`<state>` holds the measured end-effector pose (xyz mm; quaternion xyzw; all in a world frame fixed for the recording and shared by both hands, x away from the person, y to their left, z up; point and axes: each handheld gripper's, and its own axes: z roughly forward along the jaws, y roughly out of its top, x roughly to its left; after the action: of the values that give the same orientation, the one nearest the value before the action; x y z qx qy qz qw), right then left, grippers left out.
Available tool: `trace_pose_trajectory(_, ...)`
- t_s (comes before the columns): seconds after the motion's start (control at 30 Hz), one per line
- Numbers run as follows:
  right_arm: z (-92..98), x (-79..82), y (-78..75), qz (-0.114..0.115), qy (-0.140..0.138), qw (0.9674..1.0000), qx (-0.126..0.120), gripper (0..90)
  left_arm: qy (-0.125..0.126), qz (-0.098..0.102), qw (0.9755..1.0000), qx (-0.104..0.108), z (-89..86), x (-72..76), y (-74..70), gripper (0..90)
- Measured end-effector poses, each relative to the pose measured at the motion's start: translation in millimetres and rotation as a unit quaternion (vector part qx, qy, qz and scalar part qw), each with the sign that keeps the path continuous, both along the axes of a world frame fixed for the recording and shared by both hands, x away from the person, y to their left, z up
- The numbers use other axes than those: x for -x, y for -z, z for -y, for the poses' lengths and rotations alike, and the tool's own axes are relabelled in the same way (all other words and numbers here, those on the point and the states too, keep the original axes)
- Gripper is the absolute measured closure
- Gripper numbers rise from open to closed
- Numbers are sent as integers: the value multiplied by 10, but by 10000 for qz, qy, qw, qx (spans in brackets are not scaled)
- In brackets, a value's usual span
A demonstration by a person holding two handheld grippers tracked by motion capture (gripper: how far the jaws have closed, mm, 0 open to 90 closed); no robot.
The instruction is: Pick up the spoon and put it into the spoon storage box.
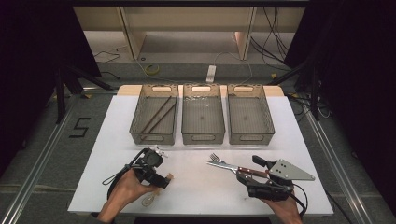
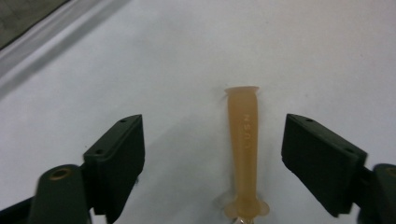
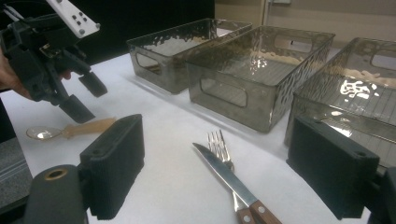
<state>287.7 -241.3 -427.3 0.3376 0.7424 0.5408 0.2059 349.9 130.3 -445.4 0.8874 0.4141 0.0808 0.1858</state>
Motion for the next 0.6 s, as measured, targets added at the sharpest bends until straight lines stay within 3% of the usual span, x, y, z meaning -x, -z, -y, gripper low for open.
trace_pose_trajectory(0.23, -8, -1, 4, -7, -10, 10000, 12, 192, 277, -69, 9996, 27, 46, 37, 58, 430)
trace_pose_trajectory(0.43, -5, -5, 6, -19, -12, 10000, 7, 192, 317, -86, 9994, -124, 75, 28, 126, 481)
trace_pose_trajectory(0.6, 0, -7, 6, -22, 2, 10000, 1, 192, 436, -172, 9988, -121, 96, 26, 162, 558)
